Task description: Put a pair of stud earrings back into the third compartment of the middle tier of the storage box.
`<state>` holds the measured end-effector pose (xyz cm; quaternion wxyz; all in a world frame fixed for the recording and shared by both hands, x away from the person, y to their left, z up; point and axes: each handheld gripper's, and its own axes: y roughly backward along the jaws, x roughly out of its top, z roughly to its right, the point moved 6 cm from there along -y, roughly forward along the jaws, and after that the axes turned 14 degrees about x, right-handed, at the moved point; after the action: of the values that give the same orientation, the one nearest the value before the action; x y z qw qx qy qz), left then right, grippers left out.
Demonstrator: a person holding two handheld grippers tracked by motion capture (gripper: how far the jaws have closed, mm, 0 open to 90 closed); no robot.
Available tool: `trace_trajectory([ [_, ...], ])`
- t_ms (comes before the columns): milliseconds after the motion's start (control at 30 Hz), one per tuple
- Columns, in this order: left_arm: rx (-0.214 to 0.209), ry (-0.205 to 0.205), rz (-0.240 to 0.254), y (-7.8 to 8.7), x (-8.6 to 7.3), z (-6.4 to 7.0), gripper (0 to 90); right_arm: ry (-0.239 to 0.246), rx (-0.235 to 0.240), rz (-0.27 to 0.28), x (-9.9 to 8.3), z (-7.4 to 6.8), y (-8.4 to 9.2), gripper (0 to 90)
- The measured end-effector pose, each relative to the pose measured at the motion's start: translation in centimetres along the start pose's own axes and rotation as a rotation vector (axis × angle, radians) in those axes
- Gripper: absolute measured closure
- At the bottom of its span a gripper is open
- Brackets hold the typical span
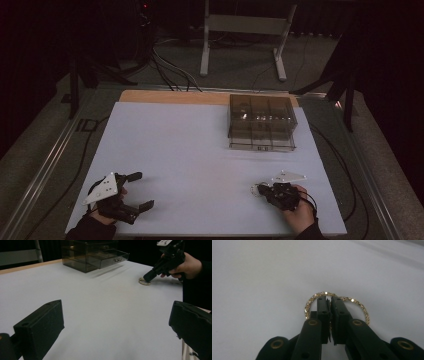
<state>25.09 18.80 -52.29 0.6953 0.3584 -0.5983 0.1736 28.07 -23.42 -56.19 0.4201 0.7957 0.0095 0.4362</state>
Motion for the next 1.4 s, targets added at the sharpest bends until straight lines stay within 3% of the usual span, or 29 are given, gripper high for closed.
trace_trajectory([
  [433,-0.013,0.004,-0.01,-0.3,-0.2,0.1,0.8,0.018,0.006,0.052,1.4,-0.9,1.4,86.7],
  [700,-0.016,0.007,-0.009,-0.3,-0.2,0.1,0.8,0.058,0.012,0.068,2.6,-1.5,2.1,86.7],
  [1400,-0.011,0.012,-0.008,-0.3,-0.1,-0.1,0.8,0.121,-0.03,0.126,7.0,-1.1,4.7,86.8],
])
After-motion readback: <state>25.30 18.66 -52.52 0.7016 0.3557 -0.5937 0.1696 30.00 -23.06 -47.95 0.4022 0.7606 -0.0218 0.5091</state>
